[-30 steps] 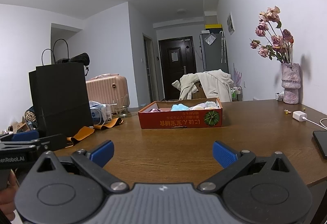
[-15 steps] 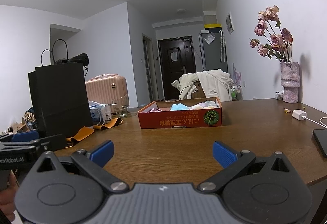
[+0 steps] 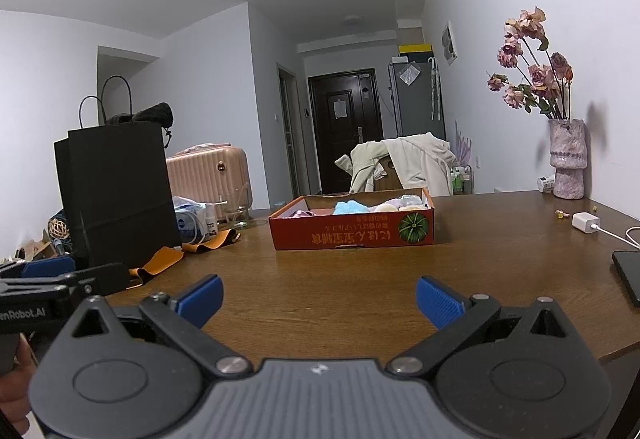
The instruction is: Organize soft objects
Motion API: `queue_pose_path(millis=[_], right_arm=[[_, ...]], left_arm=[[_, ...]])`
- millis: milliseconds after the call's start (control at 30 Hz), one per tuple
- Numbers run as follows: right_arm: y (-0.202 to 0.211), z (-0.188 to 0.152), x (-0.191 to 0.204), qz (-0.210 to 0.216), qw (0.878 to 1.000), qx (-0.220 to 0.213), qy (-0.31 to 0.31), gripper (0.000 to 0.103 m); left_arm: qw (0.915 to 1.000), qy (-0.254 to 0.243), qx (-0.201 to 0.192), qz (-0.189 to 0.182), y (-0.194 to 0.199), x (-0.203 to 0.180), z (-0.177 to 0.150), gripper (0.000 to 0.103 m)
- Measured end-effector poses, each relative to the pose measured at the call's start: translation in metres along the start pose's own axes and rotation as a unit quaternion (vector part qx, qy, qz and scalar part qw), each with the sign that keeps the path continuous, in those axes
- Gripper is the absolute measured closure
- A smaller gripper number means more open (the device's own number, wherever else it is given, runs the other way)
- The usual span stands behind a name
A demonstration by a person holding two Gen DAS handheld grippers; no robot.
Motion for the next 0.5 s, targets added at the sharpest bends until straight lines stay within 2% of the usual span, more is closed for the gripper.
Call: queue_pose_path(millis=[500], right_arm=[[-0.0002, -0.0006, 0.0019, 0.0, 1.0, -0.004, 0.0, 0.0]], left_arm=[[1.0, 0.0, 0.002, -0.003, -0.0004, -0.001, -0.0016, 0.0]])
Point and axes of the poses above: each gripper's, at about its wrist camera, not at the fingertips, and y roughly against the way its jaws point, x to its left, z to its top, the point moved 4 cm from there along -y, roughly the way its jaws point, and after that the axes turned 2 degrees about -z, right-handed, at the moved point
